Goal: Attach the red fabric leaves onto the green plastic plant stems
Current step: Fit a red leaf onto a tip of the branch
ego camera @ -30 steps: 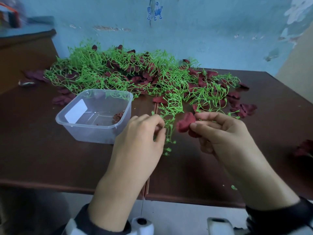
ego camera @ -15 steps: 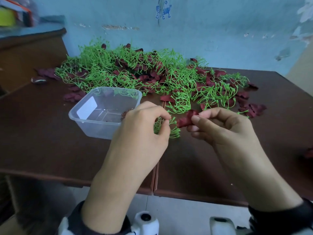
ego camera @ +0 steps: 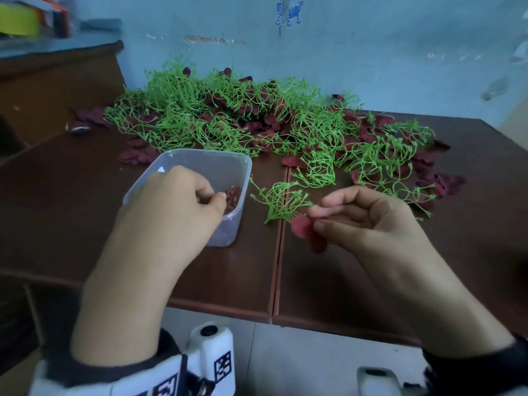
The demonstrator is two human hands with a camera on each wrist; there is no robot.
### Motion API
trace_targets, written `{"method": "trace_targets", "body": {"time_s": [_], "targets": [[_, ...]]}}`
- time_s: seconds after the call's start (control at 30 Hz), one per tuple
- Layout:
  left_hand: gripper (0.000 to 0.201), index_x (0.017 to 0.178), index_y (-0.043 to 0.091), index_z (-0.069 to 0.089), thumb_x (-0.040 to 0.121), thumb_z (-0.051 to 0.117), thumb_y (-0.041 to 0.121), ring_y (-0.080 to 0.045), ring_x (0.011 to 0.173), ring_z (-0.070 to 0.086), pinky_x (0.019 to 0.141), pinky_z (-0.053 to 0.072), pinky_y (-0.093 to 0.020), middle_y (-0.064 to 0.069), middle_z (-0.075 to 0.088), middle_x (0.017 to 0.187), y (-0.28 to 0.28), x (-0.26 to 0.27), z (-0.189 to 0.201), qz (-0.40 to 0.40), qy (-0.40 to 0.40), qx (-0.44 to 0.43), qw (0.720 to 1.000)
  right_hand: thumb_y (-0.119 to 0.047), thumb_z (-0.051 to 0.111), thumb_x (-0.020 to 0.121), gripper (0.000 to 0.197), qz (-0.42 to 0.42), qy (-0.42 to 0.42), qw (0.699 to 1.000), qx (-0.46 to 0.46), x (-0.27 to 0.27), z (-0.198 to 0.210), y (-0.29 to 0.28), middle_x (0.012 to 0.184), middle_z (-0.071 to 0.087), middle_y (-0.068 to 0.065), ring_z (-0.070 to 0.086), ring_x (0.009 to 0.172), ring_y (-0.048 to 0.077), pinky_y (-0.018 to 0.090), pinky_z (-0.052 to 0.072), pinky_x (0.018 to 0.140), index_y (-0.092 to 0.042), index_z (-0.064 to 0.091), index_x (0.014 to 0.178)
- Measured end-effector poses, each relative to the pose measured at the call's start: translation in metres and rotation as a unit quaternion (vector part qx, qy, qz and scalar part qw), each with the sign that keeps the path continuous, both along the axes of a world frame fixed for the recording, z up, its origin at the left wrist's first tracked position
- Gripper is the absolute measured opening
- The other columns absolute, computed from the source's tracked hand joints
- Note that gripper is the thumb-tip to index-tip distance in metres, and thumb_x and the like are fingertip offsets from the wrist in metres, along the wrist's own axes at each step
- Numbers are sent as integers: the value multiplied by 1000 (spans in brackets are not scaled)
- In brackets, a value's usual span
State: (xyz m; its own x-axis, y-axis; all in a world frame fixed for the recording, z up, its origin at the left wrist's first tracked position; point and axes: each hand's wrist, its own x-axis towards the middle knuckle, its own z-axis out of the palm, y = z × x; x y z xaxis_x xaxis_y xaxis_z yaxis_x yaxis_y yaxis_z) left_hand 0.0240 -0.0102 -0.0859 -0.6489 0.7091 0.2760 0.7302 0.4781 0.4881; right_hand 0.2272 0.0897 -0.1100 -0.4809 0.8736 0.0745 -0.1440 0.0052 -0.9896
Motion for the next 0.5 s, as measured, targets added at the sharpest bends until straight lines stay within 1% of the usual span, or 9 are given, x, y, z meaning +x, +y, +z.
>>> {"method": "trace_targets", "body": {"time_s": [0.07, 0.1, 0.17, 0.2, 0.27, 0.3, 0.37, 0.43, 0.5], "targets": [[9, 85, 34, 68, 88, 70, 43, -14, 88, 64, 82, 54, -36, 18, 70, 75, -4, -1, 4, -22, -27, -30, 999, 17, 70, 75, 30, 18, -27, 999, 7, -1, -1, -1, 97, 76, 16, 74, 95, 29, 32, 59, 86, -2, 63, 97], [8, 92, 39, 66, 87, 71, 44, -12, 91, 63, 85, 53, -35, 21, 69, 80, -7, -2, 6, -33, -40, -56, 997, 15, 72, 74, 33, 21, -38, 999, 6, -1, -1, -1, 99, 76, 16, 73, 97, 29, 34, 58, 89, -2, 63, 100], [14, 98, 42, 65, 86, 73, 43, -10, 92, 63, 84, 50, -31, 20, 69, 86, -11, -5, 7, -58, -65, -108, 990, 9, 76, 72, 34, 29, -59, 998, 2, -1, -1, -3, 98, 76, 17, 73, 96, 31, 38, 58, 92, -1, 66, 103], [16, 99, 42, 67, 85, 74, 40, -10, 91, 64, 83, 49, -29, 19, 70, 87, -13, -6, 8, -67, -72, -131, 986, 5, 77, 71, 31, 37, -68, 997, -6, -1, 0, -4, 94, 76, 18, 74, 92, 33, 41, 58, 92, 0, 68, 100], [23, 105, 40, 69, 84, 73, 32, -10, 89, 64, 80, 49, -28, 17, 71, 87, -12, -6, 8, -85, -84, -170, 978, 1, 77, 74, 18, 51, -83, 995, -15, -2, 0, -8, 84, 75, 22, 74, 84, 38, 45, 59, 88, 3, 71, 90], [26, 107, 40, 69, 83, 72, 29, -11, 87, 64, 78, 49, -28, 15, 72, 87, -10, -5, 8, -91, -91, -182, 975, 1, 76, 76, 11, 52, -90, 994, -19, -3, 0, -9, 81, 75, 23, 74, 82, 39, 45, 59, 85, 3, 72, 86], [27, 107, 37, 70, 81, 71, 29, -15, 85, 64, 73, 47, -29, 11, 72, 87, -6, -5, 5, -93, -107, -179, 974, 2, 74, 80, 4, 52, -85, 994, -40, -5, 0, -11, 81, 74, 24, 74, 78, 36, 38, 61, 75, 4, 71, 81], [20, 96, 36, 72, 77, 70, 34, -18, 82, 65, 72, 49, -30, 9, 71, 82, -1, -6, 3, -87, -120, -155, 977, 3, 71, 82, 4, 60, -78, 993, -63, -7, 0, -12, 81, 74, 24, 75, 75, 31, 29, 60, 65, 3, 68, 79], [10, 84, 32, 71, 80, 70, 23, -19, 73, 65, 65, 47, -28, 7, 71, 75, 2, -8, 0, -86, -130, -140, 978, 3, 70, 83, 5, 70, -79, 992, -69, -9, 0, -13, 82, 73, 25, 74, 75, 31, 30, 61, 65, 1, 68, 79]]}}
